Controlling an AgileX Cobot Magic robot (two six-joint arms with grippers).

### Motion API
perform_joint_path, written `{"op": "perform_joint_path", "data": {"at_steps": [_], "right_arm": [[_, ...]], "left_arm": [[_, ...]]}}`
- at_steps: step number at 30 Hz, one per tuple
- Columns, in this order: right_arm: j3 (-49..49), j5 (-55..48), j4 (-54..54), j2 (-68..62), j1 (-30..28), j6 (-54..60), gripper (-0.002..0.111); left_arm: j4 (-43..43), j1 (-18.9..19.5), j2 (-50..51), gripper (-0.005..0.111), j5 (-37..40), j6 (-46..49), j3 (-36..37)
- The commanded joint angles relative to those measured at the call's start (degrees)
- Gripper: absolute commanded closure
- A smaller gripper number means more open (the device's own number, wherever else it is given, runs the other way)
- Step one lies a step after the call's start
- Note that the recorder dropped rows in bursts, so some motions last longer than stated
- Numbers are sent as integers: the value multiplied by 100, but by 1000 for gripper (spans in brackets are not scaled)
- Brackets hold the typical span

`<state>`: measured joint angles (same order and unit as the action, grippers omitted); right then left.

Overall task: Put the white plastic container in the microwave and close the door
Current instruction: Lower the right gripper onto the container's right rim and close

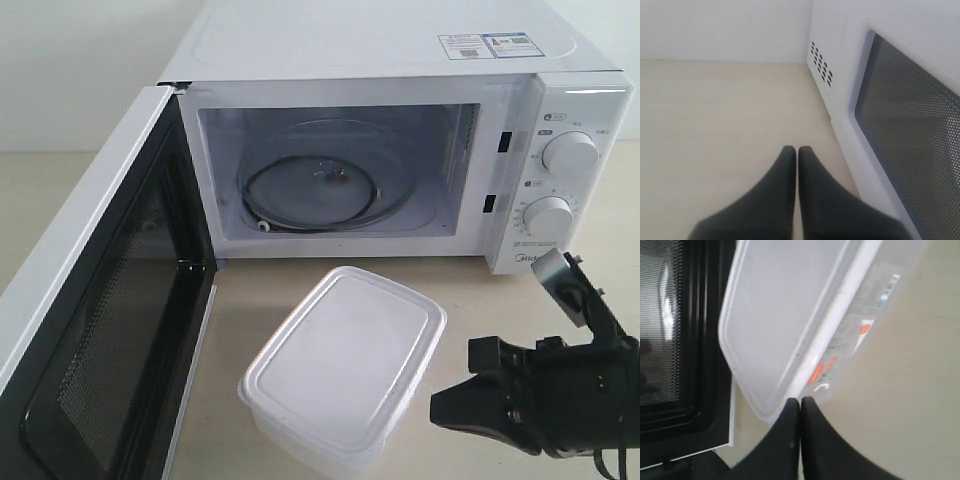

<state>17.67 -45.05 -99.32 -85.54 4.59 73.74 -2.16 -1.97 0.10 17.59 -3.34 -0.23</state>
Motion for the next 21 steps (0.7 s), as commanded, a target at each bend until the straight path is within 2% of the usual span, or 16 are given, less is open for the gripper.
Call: {"op": "perform_joint_path", "data": {"at_steps": [1,2,4,5,6,7,9,11,14,19,21], "right_arm": [[61,160,-63,-187,-8,195,99],[90,148,-63,-187,-8,171,93],[129,215,-63,-187,-8,158,63],[129,342,-63,-187,-8,134,41],[129,345,-63,-187,-8,121,38],[129,213,-63,-187,-8,110,50],[129,220,-63,-187,-8,1,66],[129,277,-63,-187,-8,-172,74],[177,289,-63,-187,-8,-233,73],[281,279,-63,-187,-8,-273,44],[312,342,-63,-197,-8,-319,45]], "left_arm": [[-1,18,-10,103,-2,-7,23],[-1,18,-10,103,-2,-7,23],[-1,18,-10,103,-2,-7,23],[-1,18,-10,103,-2,-7,23],[-1,18,-10,103,-2,-7,23],[-1,18,-10,103,-2,-7,23],[-1,18,-10,103,-2,-7,23],[-1,18,-10,103,-2,-7,23],[-1,18,-10,103,-2,-7,23],[-1,18,-10,103,-2,-7,23],[-1,18,-10,103,-2,-7,23]]}}
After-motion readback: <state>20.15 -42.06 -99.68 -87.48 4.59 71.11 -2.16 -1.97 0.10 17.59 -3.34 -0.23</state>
